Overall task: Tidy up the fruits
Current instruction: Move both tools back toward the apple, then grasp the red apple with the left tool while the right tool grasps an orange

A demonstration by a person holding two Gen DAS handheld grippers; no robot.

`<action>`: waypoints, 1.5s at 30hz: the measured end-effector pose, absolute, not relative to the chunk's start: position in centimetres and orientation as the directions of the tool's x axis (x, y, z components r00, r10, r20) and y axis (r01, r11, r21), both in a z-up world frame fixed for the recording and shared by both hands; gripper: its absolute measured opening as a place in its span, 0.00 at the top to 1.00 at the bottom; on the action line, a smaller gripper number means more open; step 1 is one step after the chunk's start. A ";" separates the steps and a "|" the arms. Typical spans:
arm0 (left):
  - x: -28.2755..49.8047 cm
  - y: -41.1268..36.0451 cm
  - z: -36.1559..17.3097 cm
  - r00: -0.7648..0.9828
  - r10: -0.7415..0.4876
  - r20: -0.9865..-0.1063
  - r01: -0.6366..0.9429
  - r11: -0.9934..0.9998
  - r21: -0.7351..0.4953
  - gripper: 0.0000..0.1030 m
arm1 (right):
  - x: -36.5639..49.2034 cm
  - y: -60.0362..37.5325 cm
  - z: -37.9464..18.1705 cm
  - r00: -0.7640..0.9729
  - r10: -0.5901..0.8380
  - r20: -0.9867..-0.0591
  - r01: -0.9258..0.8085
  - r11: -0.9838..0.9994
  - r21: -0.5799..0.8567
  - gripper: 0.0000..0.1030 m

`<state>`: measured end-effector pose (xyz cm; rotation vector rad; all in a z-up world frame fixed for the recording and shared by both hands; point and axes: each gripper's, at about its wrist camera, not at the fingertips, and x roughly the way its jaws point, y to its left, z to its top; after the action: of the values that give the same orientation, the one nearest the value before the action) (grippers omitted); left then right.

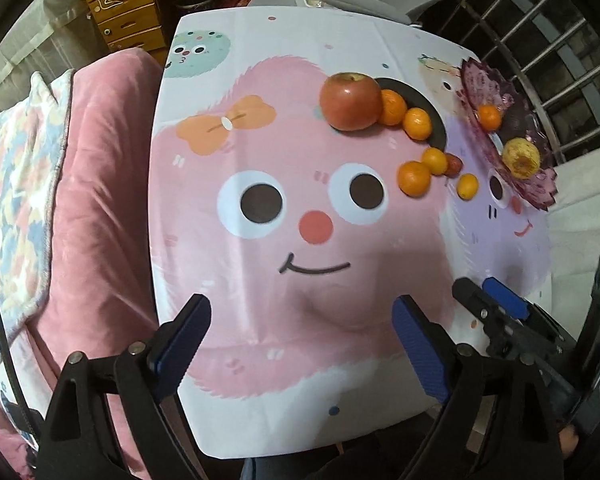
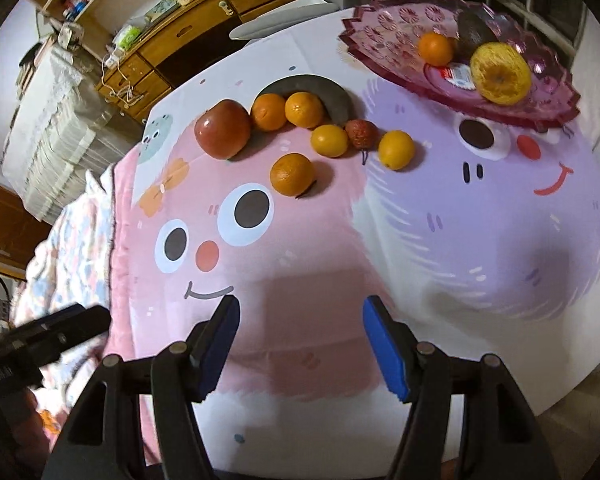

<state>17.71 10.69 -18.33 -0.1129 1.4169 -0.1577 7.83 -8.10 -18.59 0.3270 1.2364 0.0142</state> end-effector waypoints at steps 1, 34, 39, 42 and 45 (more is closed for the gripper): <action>18.2 10.7 -18.3 0.143 -0.181 -0.973 0.038 0.983 -0.177 0.09 | 8.0 -8.0 -18.5 0.338 0.179 -0.924 0.156 0.957 0.243 0.37; 36.6 5.1 -24.6 0.119 -0.271 -0.955 -0.050 0.959 -0.278 0.05 | 16.5 -5.8 -23.9 0.457 0.220 -0.862 -0.342 0.938 0.058 0.43; 37.2 4.7 -26.0 0.096 -0.297 -0.950 -0.067 0.950 -0.304 0.11 | 17.1 -5.8 -24.4 0.455 0.228 -0.861 -0.335 0.940 0.072 0.45; 37.6 4.5 -26.9 0.086 -0.314 -0.946 -0.073 0.944 -0.320 0.23 | 17.4 -5.8 -25.0 0.441 0.221 -0.870 -0.327 0.942 0.073 0.49; 37.9 4.3 -27.7 0.074 -0.339 -0.938 -0.088 0.935 -0.344 0.33 | 17.6 -6.0 -25.2 0.436 0.223 -0.872 -0.319 0.944 0.082 0.54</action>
<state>37.86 4.30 -27.67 -0.3496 1.4941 -0.1942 17.60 -6.00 -25.15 -0.0998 1.0680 0.3375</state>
